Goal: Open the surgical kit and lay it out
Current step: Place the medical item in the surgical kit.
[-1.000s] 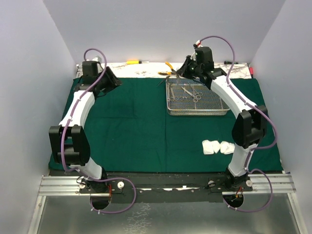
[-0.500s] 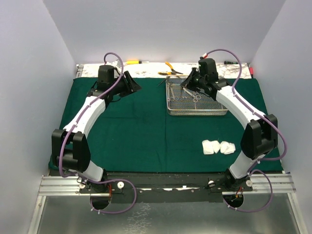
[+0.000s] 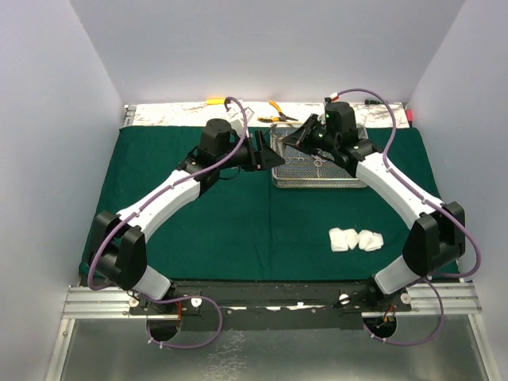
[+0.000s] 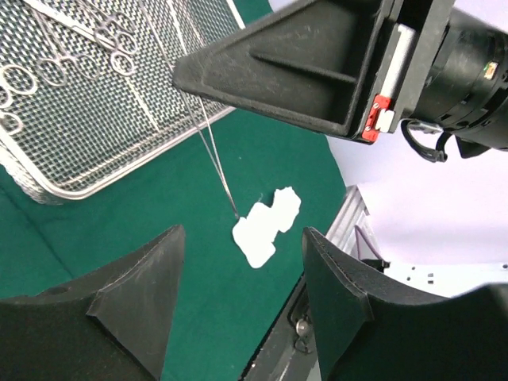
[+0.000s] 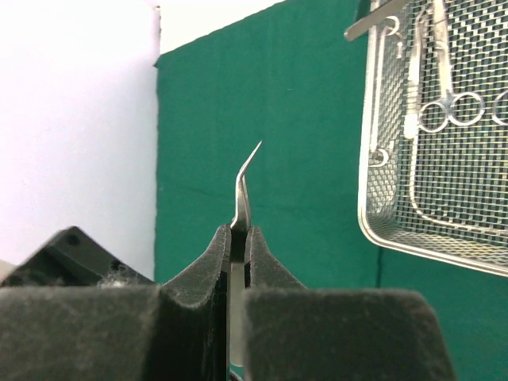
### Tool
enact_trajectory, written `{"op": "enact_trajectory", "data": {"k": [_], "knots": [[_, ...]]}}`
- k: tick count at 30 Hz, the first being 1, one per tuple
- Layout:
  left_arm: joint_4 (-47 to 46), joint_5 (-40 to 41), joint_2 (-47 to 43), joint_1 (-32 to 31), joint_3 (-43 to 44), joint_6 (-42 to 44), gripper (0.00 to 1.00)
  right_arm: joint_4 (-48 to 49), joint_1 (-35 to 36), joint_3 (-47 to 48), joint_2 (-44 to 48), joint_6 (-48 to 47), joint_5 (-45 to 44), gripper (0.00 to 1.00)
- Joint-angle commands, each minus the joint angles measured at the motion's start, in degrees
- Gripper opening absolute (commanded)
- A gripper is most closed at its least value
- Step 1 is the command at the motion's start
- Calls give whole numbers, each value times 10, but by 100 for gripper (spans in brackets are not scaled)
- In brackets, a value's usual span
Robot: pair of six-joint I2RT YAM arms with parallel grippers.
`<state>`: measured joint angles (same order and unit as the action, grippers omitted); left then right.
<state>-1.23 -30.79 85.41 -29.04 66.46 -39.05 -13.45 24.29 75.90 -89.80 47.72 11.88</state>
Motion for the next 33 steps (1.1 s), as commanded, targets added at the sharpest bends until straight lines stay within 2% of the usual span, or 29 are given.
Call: {"op": "enact_trajectory", "data": {"k": [1,7,10,13,17,19,21,24,26,29,33], "knots": [[-45,27,-4,-25,-14,-35,63,29,9,-9,31,34,25,1],[-46,46,22,-50,-2,-50,62,21,23,-24,46,34,15,1],[-45,57,33,-53,5,-56,57,15,28,-29,53,34,10,1],[-46,59,39,-54,5,-64,41,14,31,-37,61,37,9,1],[-46,53,32,-54,-1,-81,0,5,32,-38,68,33,8,1],[-46,40,23,-56,1,-90,0,-3,32,-37,74,25,15,1],[-45,35,11,-56,-1,-95,0,-4,32,-43,88,19,20,13],[-46,17,-8,-56,-2,-98,0,13,32,-64,126,12,20,45],[-46,-5,-17,-56,1,-104,0,40,32,-87,160,12,17,59],[-62,-39,-30,-56,5,-128,0,106,32,-130,214,21,25,68],[-133,-90,-45,-56,2,-192,0,195,32,-165,251,41,64,70]]}}
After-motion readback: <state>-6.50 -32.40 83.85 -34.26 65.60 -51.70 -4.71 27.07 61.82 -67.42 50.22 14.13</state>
